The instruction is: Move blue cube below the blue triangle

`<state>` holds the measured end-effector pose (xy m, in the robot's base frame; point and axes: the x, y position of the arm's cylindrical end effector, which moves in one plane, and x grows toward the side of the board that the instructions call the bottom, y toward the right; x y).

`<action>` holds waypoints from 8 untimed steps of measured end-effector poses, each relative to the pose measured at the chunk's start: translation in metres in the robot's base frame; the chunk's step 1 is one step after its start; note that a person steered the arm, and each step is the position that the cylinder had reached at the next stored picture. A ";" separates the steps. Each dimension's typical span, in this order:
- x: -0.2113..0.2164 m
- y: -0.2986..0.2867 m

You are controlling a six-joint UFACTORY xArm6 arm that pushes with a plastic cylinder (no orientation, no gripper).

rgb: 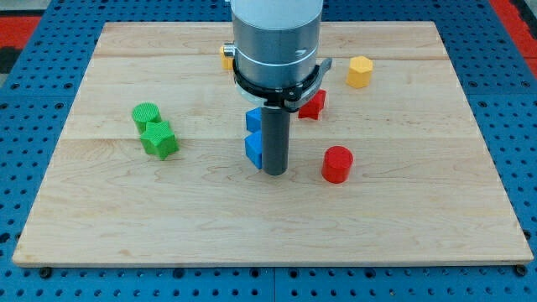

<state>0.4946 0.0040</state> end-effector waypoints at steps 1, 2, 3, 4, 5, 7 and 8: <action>0.009 0.000; 0.030 -0.012; 0.031 -0.027; 0.016 -0.028; -0.001 -0.028; 0.006 -0.028; 0.030 0.008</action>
